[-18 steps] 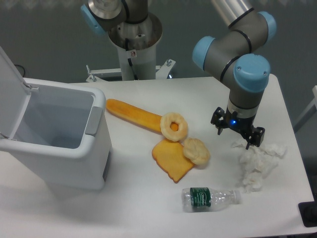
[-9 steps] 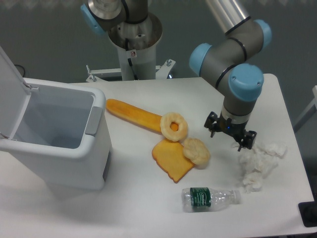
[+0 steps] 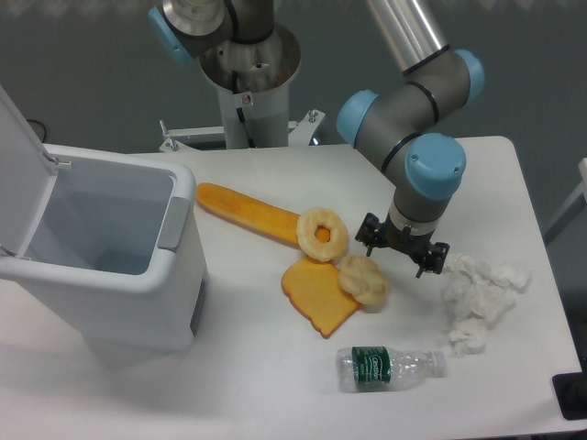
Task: Pick up the round bread
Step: 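Move the gripper toward the round bun beside the bagel and lower it, then close the gripper on the round bun, then lift the round bun and carry it toward the crumpled tissue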
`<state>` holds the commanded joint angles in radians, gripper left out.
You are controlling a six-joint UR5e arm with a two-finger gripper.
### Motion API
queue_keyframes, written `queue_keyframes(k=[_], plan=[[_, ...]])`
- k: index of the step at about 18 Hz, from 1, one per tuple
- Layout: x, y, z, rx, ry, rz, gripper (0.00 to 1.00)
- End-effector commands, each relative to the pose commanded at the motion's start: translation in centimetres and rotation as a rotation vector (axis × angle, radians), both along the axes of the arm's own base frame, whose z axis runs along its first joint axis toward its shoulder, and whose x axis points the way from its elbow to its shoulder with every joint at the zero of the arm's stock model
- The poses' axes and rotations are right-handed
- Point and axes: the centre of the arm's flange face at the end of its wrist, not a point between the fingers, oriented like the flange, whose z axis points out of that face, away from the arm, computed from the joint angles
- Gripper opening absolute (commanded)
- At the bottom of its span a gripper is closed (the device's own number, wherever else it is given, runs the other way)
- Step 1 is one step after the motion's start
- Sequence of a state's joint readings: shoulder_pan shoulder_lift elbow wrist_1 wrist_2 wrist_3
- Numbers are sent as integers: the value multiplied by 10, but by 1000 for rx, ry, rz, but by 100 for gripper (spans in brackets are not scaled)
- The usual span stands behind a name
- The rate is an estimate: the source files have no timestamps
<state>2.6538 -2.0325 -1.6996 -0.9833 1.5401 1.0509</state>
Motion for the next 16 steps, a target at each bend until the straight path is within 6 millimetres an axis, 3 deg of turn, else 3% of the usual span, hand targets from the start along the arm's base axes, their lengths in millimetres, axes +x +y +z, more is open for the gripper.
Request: queue_keyframes(k=[5,11,13,16], plan=[[27,32,4,16,-4,64,100],[31,38,-21,-6,-34,55,98],[32,38,-24,-12,-37,54,77],[34,39,-27,-14,-42,55,27]])
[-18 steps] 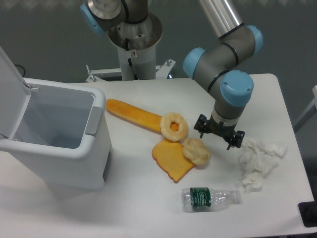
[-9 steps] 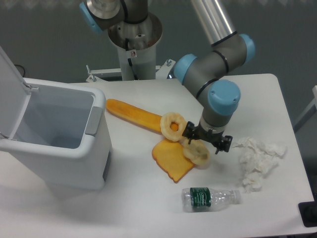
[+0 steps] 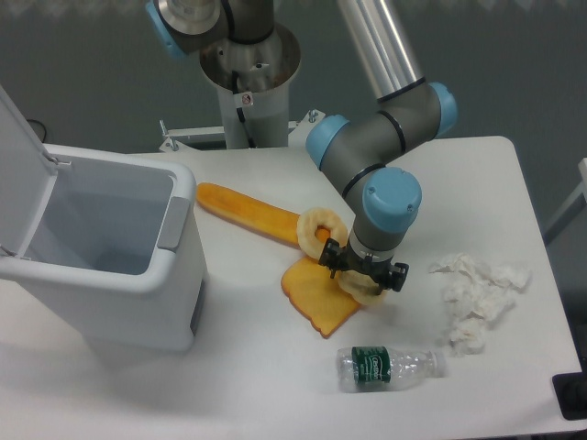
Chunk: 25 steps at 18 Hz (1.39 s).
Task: Pick up the round bread
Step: 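Lift the round bun and carry it toward the crumpled tissue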
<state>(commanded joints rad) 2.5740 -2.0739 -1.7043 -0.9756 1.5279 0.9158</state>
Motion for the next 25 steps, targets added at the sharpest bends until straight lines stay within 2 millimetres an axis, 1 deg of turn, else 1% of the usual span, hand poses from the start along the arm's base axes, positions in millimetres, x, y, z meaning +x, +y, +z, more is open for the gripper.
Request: queue_keyframes(k=[1,2,6,8,10,11,12,13,14,16,18,19,20,21,22,23,25], plan=[[0,0,1,1,1,0,6],[0,0,1,1,1,0,0],[-7,0,19,21,26,26,0],[-15,-1,51,47,75,44,0],[-29,-6,68,62,101,54,0],[-33,-6,78,77,115,58,0],[-41,-4,98,95,151,64,0],[-47,0,111,104,176,65,0],[-50,3,117,109,187,60,0],[-65,-1,139,125,219,80,0],[-81,-2,168,129,222,98,0],[-92,-8,186,130,217,119,0],[-98,-10,201,130,214,123,0],[-101,-11,211,135,210,118,0],[-103,-12,216,138,212,104,0],[-103,-14,217,128,213,55,0],[-98,-16,217,100,188,-84,0]])
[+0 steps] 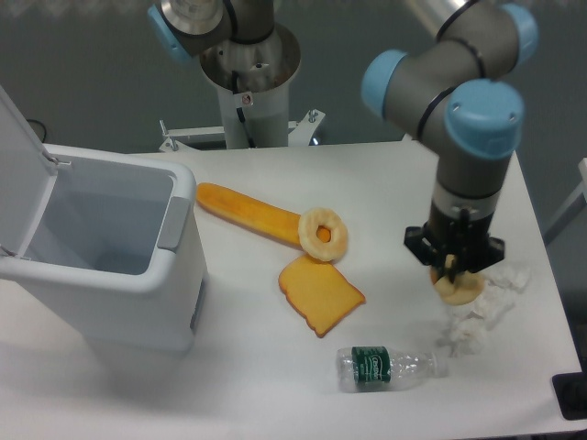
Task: Pick up the round bread
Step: 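Lift the round bun and carry it toward the crumpled tissue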
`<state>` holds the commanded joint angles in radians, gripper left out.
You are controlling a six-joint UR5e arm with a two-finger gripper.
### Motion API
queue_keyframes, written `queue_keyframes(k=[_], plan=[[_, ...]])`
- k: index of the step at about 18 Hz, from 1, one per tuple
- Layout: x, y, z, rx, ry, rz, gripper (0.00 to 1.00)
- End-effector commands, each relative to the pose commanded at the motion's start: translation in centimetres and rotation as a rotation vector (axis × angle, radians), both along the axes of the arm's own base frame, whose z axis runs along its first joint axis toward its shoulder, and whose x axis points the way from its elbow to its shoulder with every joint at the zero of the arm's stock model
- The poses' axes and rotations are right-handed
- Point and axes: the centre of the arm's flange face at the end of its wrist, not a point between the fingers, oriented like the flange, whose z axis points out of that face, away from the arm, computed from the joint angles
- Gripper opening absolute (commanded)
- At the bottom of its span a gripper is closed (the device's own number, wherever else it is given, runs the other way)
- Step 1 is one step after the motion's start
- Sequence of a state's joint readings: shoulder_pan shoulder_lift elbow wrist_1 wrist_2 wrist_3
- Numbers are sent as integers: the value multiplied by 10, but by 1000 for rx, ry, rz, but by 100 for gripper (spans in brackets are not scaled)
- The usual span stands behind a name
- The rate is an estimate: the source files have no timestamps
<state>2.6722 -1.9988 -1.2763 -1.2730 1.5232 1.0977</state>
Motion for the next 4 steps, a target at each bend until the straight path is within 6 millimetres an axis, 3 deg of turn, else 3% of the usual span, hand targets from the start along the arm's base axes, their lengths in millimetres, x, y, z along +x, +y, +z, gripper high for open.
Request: queue_keyframes(k=[4], plan=[[-3,-7,13,-42,-3,-28,0]])
